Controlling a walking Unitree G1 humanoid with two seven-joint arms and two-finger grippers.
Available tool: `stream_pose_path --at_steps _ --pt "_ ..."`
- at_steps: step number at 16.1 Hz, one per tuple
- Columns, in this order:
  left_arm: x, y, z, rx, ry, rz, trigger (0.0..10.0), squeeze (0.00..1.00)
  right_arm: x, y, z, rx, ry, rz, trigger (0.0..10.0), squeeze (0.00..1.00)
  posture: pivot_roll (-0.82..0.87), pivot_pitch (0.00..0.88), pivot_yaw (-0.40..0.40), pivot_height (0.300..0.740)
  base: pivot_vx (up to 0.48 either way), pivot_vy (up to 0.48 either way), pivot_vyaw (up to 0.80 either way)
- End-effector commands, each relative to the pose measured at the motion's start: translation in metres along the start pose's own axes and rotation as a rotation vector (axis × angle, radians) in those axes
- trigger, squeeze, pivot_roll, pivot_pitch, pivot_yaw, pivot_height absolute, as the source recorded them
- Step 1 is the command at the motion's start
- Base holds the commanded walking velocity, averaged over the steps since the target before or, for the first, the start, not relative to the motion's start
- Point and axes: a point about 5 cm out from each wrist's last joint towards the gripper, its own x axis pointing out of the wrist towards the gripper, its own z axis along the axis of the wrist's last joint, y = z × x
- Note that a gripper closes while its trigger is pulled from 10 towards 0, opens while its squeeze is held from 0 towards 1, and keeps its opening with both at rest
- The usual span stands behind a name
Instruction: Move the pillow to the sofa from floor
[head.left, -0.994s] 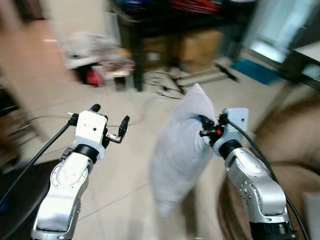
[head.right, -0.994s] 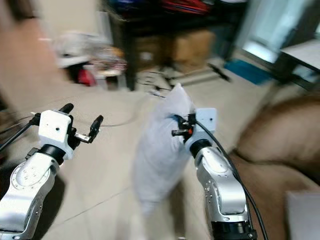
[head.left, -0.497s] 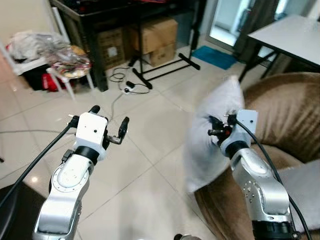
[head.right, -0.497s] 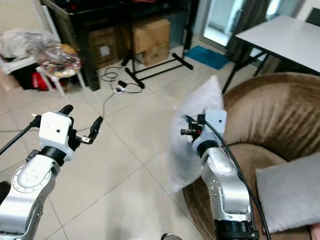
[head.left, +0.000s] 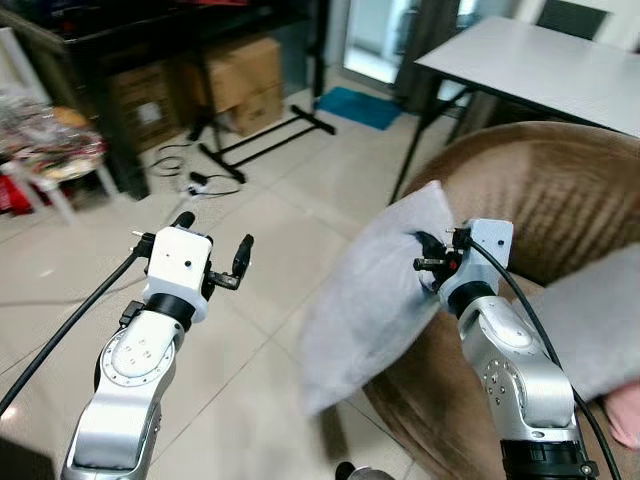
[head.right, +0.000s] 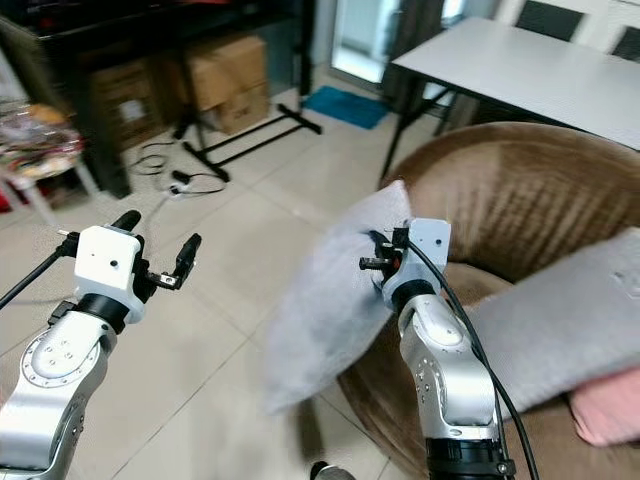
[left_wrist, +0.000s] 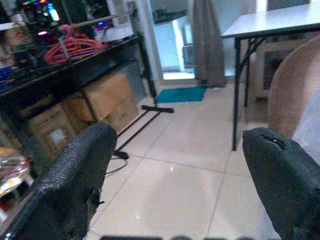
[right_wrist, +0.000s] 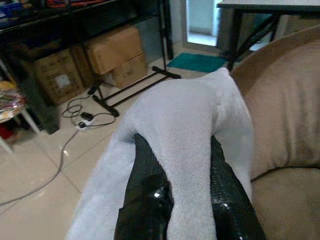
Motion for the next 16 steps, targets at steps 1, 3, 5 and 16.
stream_pose_path --at_steps 1,3,5,16 --pt "0.0009 -0.0001 0.0012 -0.005 -0.009 0.001 10.0 0.0 0.0013 -0.0001 0.0163 -0.011 -0.08 -0.003 10.0 0.0 0.0 0.0 -0.005 0.74 0.0 0.0 -0.8" --pt "0.0009 -0.0004 0.0011 -0.001 -0.007 -0.001 10.0 0.0 0.0017 -0.0004 0.0162 -0.011 -0.082 -0.007 10.0 0.0 0.0 0.0 -0.005 0.74 0.0 0.0 -0.8" --pt "0.0001 -0.0003 0.0006 -0.004 -0.002 -0.002 10.0 0.0 0.0016 0.0 0.0159 -0.01 -0.081 -0.009 10.0 0.0 0.0 0.0 -0.004 0.74 0.0 0.0 -0.8" --pt "-0.0009 -0.0033 0.0005 -0.022 0.0 -0.032 10.0 0.0 0.0027 0.0039 0.0146 -0.022 -0.076 0.016 10.0 0.0 0.0 0.0 -0.003 0.74 0.0 0.0 -0.73"
